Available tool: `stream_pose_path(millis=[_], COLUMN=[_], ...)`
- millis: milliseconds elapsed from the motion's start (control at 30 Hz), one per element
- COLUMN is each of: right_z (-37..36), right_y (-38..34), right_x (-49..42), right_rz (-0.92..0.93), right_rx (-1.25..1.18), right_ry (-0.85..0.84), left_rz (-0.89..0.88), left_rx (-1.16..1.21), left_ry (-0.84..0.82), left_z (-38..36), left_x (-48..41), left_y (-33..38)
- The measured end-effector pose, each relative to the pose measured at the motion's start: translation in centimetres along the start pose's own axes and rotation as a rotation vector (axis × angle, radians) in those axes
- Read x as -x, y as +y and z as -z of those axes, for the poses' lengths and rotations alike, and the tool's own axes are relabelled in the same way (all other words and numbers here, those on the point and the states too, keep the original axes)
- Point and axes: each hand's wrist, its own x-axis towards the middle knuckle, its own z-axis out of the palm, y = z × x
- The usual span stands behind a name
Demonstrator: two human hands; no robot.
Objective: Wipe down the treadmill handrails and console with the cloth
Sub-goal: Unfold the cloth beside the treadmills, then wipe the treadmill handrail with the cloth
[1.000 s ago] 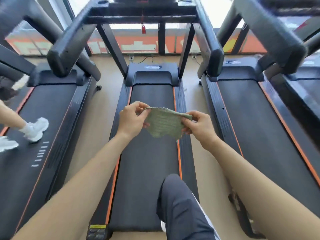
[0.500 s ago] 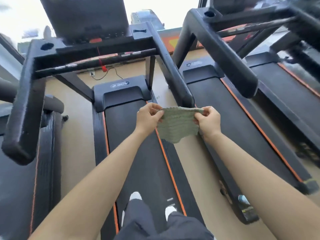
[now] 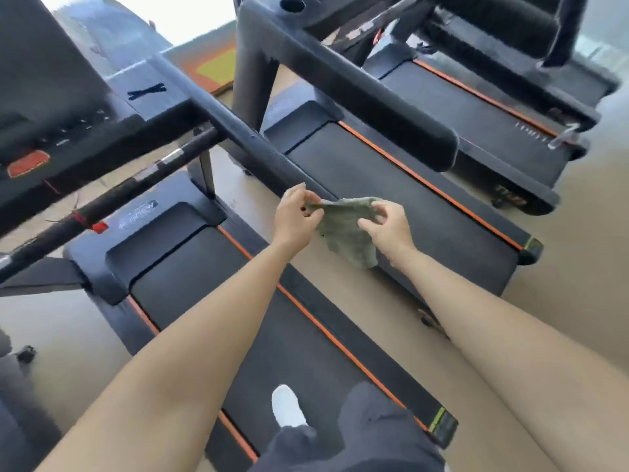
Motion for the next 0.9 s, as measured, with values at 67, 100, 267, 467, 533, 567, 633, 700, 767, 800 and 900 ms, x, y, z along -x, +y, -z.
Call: stream_pose_path(millis=[67, 100, 267, 467, 533, 567, 633, 700, 767, 800, 900], right_z=[-0.4, -0.6, -1.7, -3.7, -4.0, -4.1, -4.4, -4.8, -5.5, -5.9, -7.4], right_y=[0.5, 0.8, 2.4, 2.2, 1.5, 1.1, 0.5, -0.1, -0.6, -1.1, -2.5], right_x=[0.7, 0.9, 1.2, 0.0, -0.6, -0.9, -1.4, -1.9, -2.8, -3.2, -4.7], right_rz=[0.064, 0.088, 0.162, 0.134, 0.119, 0.114, 0.111, 0.111, 0.122, 0.125, 0.120], right_rx=[0.044, 0.080, 0.257, 0.274, 0.308, 0.331, 0.379, 0.407, 0.428, 0.443, 0.458], right_ry=[-0.053, -0.058, -0.056, 0.009, 0.013, 0.012, 0.003, 0.004, -0.009, -0.025, -0.053], left_rz=[-0.126, -0.228, -0.660, -0.830, -0.876, -0.891, -0.912, -0.923, -0.919, -0.914, -0.895], left_rx=[-0.104, -0.165, -0.434, -0.538, -0.526, -0.524, -0.541, -0.566, -0.584, -0.587, -0.593], left_ry=[-0.032, -0.045, -0.504, -0.509, -0.478, -0.472, -0.472, -0.480, -0.504, -0.508, -0.534], left_z=[-0.3, -0.5, -1.8, -0.9, -0.6, -0.5, -0.2, 0.4, 1.3, 1.8, 3.5], left_x=[-0.5, -0.8, -3.3, -6.5, -7.2, -7.6, -8.5, -9.5, -10.6, -11.2, -13.4], left_y=[-0.9, -1.2, -1.6, -3.6, -3.9, -4.1, -4.4, -4.5, -4.7, -4.9, -5.7])
